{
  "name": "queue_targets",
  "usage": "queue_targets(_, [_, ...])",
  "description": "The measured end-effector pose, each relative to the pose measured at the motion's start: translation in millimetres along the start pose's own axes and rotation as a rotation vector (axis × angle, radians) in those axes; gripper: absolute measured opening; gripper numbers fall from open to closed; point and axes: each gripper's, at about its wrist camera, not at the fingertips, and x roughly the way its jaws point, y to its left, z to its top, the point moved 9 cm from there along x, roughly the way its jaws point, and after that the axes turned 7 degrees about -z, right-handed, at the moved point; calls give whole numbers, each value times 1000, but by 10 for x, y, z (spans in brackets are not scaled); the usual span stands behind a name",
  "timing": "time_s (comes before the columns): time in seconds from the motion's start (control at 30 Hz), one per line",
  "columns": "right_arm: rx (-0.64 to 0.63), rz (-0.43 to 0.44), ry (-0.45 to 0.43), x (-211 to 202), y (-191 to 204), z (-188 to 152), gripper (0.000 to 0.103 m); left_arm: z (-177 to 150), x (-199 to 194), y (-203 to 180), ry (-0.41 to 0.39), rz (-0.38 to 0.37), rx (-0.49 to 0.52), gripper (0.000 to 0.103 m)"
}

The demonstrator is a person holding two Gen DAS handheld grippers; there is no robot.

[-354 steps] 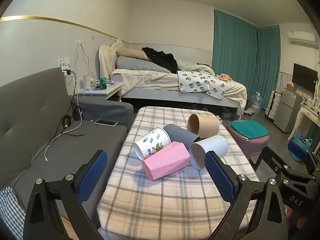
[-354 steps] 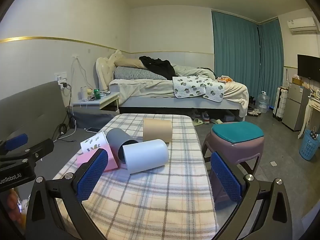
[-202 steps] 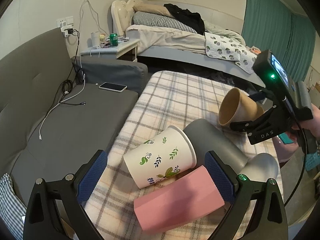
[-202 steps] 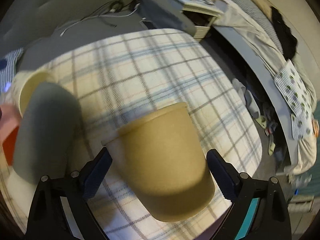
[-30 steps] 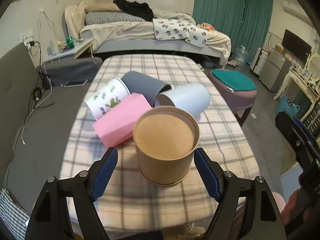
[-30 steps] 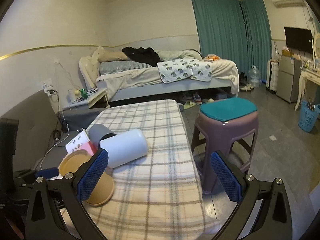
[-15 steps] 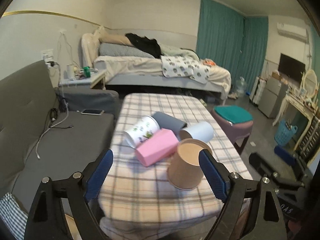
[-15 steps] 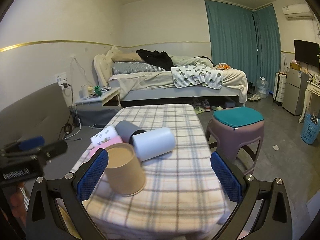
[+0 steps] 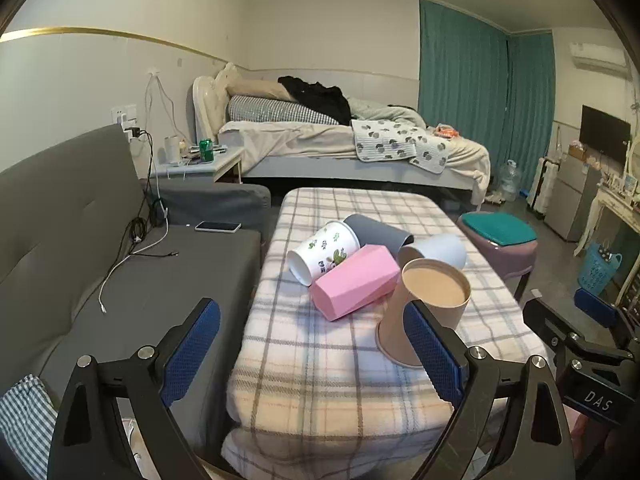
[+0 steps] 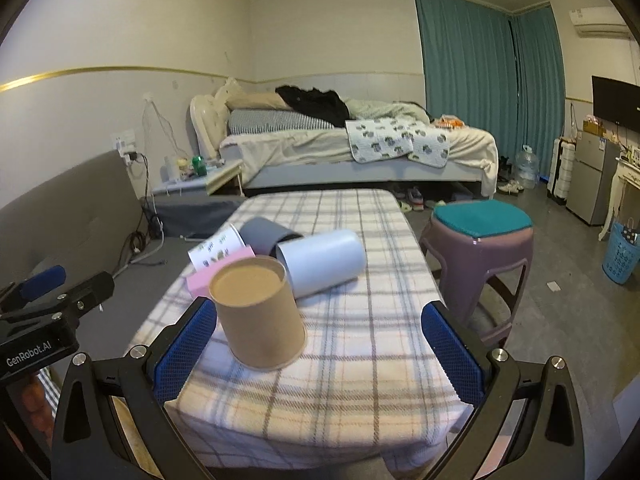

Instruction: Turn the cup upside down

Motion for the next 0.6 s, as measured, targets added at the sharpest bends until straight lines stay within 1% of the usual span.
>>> queue_targets(0.13, [-2,7,15,46,-10,-32,103,-35,25,0,10,5,-2,96])
queue_targets(0.33, [-8,-1,21,66,-17,-49,103,-46,35,66,21,22,-35,96])
queue_targets(0.6, [-15,-8,15,56,-12,-28,103,-44,19,66,19,11,-41,96])
